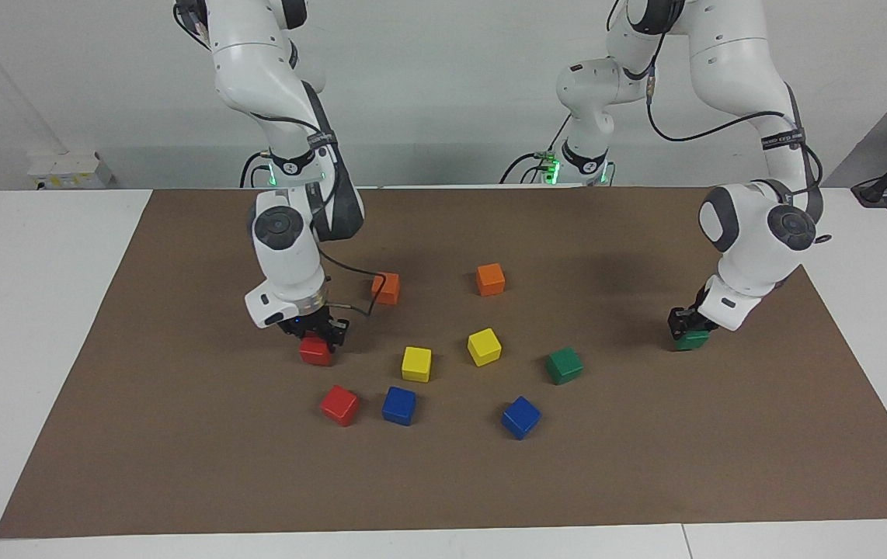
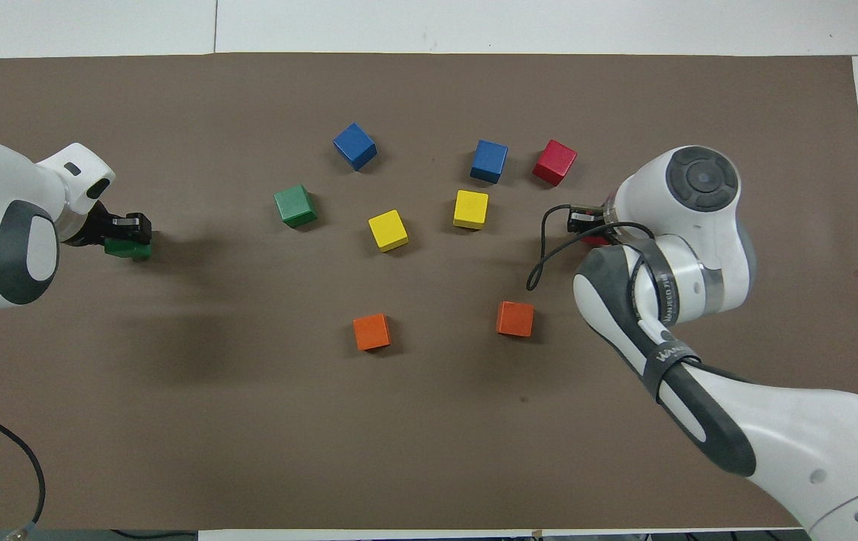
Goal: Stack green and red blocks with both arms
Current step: 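Place the green block with the left gripper while the right gripper moves red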
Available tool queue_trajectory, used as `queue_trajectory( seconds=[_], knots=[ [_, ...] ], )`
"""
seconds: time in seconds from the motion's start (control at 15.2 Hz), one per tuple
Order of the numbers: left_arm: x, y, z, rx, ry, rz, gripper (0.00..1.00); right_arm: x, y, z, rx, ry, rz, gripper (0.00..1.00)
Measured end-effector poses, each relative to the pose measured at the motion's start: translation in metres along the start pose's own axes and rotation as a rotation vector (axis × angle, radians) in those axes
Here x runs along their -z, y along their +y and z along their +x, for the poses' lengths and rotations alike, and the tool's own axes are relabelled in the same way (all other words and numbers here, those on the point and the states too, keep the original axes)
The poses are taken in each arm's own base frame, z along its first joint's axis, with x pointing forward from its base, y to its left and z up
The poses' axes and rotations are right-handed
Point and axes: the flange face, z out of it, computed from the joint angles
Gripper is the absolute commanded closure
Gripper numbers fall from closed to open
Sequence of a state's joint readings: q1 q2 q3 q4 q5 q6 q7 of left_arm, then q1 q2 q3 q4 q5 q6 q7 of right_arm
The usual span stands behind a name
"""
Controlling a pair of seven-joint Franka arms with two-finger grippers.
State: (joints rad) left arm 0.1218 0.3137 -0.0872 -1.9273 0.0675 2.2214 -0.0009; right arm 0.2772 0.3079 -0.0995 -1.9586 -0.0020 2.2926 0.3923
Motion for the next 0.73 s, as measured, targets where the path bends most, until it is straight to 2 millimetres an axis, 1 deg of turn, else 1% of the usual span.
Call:
queue_trajectory(
  seconds=[0.07,0.13,0.2,0.26,0.33,0.4,0.46,0.53,0.59,0.66,0.73],
  knots=[
    [-0.002,-0.001,-0.001,-0.001,0.001,0.002,0.0,0.01,0.025,0.006,0.044,0.0,0.001,1.0],
    [-0.004,-0.002,-0.002,0.0,0.002,0.003,0.0,0.016,0.054,0.011,0.087,0.004,0.002,1.0],
    [-0.004,-0.002,-0.002,0.0,0.005,0.003,0.0,0.018,0.083,0.014,0.118,0.005,0.003,1.0],
    [-0.004,-0.002,-0.001,0.0,0.008,0.004,0.0,0.016,0.109,0.015,0.142,0.006,0.002,1.0],
    [-0.004,-0.003,-0.001,0.001,0.01,0.004,0.0,0.01,0.13,0.014,0.161,0.013,0.002,1.0],
    [-0.002,-0.004,0.0,0.002,0.014,0.005,0.0,0.003,0.146,0.012,0.175,0.023,0.002,1.0],
    [0.003,-0.004,0.003,0.002,0.024,0.005,0.0,-0.004,0.157,0.008,0.186,0.033,0.001,1.0],
    [0.013,-0.001,0.008,0.009,0.038,0.005,0.0,-0.012,0.164,0.004,0.198,0.043,0.001,1.0],
    [0.026,0.008,0.015,0.038,0.052,0.003,0.0,-0.019,0.167,0.0,0.214,0.054,0.0,1.0],
    [0.04,0.027,0.023,0.087,0.067,0.0,0.0,-0.023,0.168,-0.002,0.232,0.066,0.0,1.0],
    [0.054,0.055,0.03,0.14,0.078,-0.006,0.0,-0.027,0.17,-0.004,0.247,0.076,-0.001,1.0]
  ],
)
